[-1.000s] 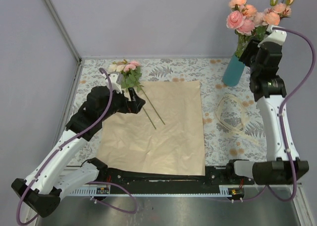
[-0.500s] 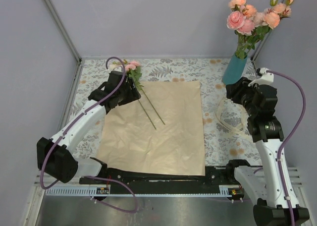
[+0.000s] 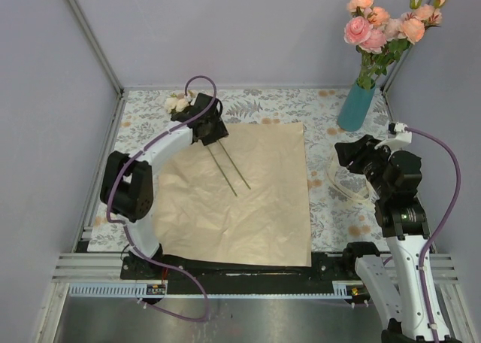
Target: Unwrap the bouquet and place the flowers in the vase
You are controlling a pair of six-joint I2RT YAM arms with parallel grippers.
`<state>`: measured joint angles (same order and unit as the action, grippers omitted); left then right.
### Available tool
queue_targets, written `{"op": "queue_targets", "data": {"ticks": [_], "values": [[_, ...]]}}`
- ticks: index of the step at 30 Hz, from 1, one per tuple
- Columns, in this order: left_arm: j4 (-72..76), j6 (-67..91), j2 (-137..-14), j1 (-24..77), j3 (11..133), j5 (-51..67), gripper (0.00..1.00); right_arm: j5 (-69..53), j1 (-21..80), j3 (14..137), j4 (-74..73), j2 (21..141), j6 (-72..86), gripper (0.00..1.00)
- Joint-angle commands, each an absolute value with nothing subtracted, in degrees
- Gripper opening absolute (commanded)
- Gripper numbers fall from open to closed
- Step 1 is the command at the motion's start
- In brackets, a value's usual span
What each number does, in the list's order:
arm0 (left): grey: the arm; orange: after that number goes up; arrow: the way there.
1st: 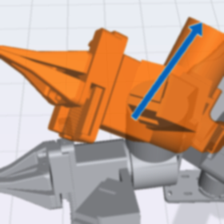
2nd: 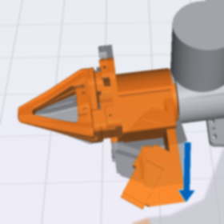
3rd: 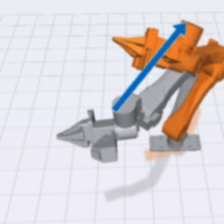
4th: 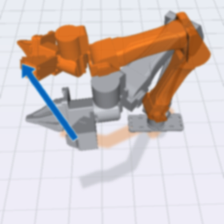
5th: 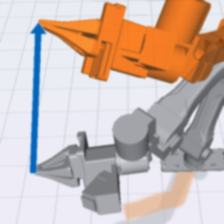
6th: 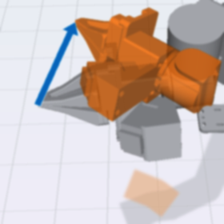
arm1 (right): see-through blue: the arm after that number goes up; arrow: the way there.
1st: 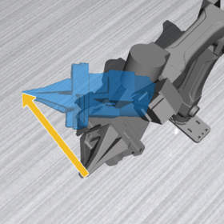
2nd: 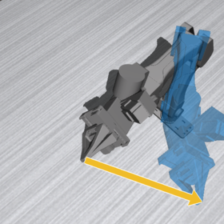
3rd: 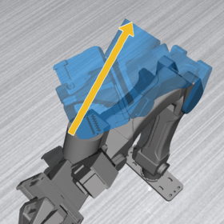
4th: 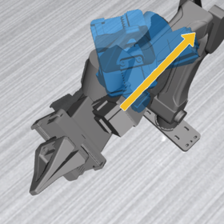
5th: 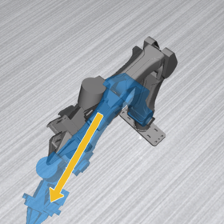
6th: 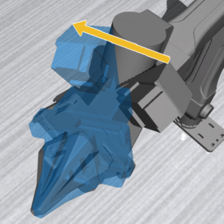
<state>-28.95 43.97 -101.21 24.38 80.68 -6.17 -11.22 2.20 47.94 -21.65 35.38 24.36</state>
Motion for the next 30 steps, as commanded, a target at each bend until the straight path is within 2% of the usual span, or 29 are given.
{"op": "queue_targets", "data": {"ticks": [1,20,24,30], "values": [[-26.1,47.2,-105.6,23.9,84.5,-6.5,0.48,-13.7,2.5,48.1,-18.5,34.9,25.6,0.49],[-22.7,49.2,-118.6,23.2,85.6,-4.7,0.39,-12.0,2.5,48.3,-19.9,31.9,24.4,0.49],[-22.0,49.0,-119.1,23.0,85.3,-4.0,0.31,-11.8,2.5,48.4,-19.9,31.8,24.5,0.49],[-21.3,48.5,-117.5,22.8,84.6,-3.7,0.13,-11.5,2.5,49.0,-20.2,32.3,24.4,0.49]]}}
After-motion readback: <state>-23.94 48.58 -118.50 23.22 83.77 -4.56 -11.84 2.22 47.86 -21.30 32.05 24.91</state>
